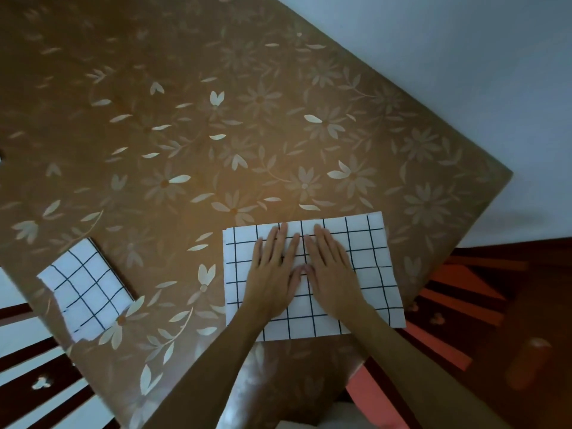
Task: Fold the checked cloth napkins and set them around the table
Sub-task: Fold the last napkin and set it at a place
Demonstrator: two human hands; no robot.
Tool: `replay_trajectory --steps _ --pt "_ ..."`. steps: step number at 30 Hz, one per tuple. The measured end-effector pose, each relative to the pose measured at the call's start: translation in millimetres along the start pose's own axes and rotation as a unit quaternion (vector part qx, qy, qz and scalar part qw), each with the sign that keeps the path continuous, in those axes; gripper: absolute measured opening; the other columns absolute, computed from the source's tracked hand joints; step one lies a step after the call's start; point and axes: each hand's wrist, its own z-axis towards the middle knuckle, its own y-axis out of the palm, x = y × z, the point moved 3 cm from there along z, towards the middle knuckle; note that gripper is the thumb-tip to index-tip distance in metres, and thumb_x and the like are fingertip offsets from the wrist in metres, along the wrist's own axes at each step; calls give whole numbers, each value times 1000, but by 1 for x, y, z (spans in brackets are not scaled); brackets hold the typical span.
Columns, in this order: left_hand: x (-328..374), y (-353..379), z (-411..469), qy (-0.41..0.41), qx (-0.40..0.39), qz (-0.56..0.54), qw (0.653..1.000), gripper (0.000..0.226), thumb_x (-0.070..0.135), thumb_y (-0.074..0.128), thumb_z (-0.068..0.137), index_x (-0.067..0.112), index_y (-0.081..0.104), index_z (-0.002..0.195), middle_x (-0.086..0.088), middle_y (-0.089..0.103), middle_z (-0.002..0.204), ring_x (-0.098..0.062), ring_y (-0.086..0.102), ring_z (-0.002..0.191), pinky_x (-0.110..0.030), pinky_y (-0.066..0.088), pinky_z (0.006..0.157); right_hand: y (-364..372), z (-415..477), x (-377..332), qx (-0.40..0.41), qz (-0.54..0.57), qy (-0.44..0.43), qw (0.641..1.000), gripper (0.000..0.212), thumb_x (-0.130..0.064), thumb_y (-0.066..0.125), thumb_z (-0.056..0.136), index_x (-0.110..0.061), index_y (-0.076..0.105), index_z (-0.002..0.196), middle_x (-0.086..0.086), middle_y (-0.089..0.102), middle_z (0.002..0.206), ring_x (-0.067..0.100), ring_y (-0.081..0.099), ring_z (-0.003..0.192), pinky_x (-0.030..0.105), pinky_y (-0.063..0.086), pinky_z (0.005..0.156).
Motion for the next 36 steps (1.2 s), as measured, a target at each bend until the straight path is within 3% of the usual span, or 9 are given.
replay_trajectory --steps 9,19,25,28,32,36 --pt "-20 -1 -14 -27 -12 13 999 78 63 27 96 20 9 159 -10 -2 166 -27 -4 154 -55 11 121 -5 -19 38 15 -12 18 1000 68 -50 35 100 -13 19 155 10 7 164 24 4 151 48 15 121" --pt "-33 0 -36 -78 14 33 996 76 56 34 97 17 13 159 -12 2 166 -28 1 154 -55 14 121 -11 -36 74 22 -20 69 997 70 -50 38 98 -15 18 155 10 7 164 24 5 151 48 18 119" --pt "-26 -4 -49 -126 35 39 991 74 51 30 98 9 17 157 -15 8 165 -33 7 153 -56 18 120 -14 -41 76 27 -15 107 994 69 -52 27 100 -13 18 155 12 8 163 25 5 151 49 17 120" --pt "16 -5 -42 -70 47 10 996 70 48 29 100 9 17 157 -17 9 165 -32 7 153 -53 15 122 -12 -41 38 47 21 98 994 65 -46 27 101 -10 17 155 12 7 163 24 3 151 45 10 122" --pt "46 18 -53 -22 28 -2 999 63 43 19 103 10 23 156 -17 12 164 -32 10 152 -56 25 118 10 -58 -3 42 46 33 997 60 -37 31 102 -9 19 154 14 13 162 26 11 151 43 13 121" --pt "38 33 -72 -16 23 0 1000 67 46 33 100 14 21 157 -13 10 165 -29 7 153 -55 20 119 17 -68 6 48 21 44 998 59 -37 37 102 -9 25 153 13 18 161 24 13 150 41 16 121"
